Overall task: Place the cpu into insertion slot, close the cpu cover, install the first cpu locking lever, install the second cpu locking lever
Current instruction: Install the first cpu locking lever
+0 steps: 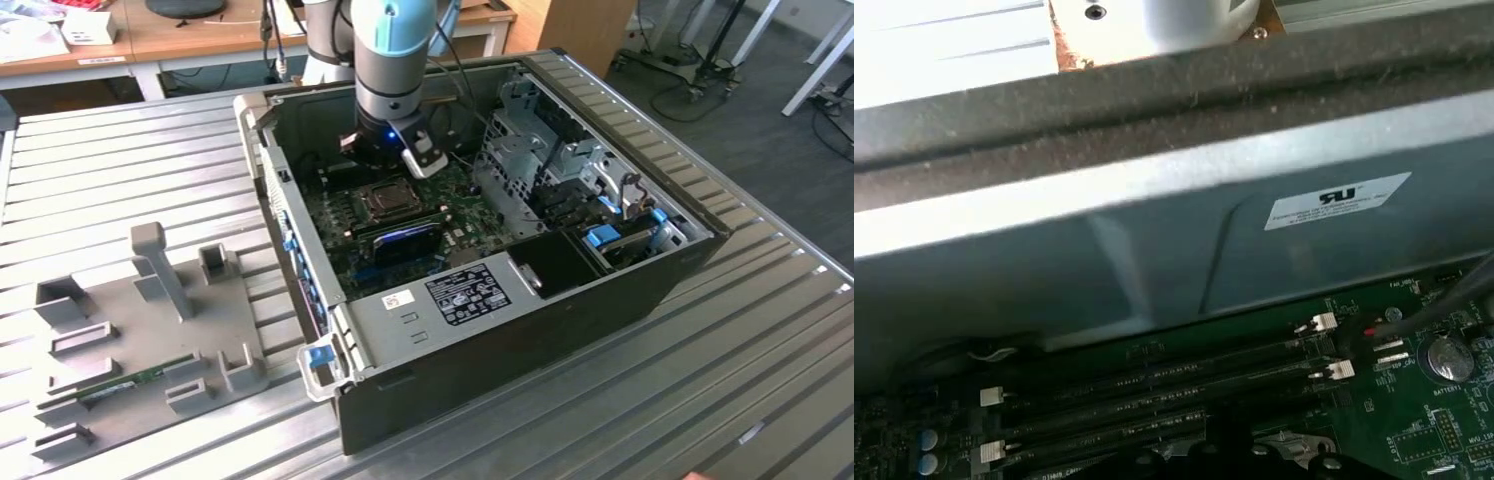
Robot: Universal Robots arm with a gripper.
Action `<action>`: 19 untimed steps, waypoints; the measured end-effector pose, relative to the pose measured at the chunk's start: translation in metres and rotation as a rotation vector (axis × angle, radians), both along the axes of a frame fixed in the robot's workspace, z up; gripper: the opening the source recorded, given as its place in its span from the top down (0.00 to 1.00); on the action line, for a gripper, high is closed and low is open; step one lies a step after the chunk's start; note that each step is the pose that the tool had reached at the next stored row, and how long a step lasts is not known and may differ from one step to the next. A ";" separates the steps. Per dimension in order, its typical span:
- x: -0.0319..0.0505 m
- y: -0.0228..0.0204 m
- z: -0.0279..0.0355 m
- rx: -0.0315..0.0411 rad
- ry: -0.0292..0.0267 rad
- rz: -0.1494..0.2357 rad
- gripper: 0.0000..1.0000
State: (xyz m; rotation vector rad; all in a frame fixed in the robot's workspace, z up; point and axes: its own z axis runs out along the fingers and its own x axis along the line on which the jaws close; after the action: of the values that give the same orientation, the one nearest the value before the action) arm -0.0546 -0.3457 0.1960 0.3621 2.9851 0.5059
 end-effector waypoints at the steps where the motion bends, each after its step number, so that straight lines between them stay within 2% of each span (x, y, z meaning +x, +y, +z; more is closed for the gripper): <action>1: 0.0000 -0.0003 -0.0003 0.0000 0.0000 0.000 0.89; 11: 0.0001 -0.0020 -0.0035 -0.0002 0.0002 0.000 0.89; 19: 0.0002 -0.0019 -0.0023 0.0001 -0.0001 0.000 0.89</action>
State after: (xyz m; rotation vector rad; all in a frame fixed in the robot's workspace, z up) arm -0.0544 -0.3476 0.1937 0.3620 2.9850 0.5061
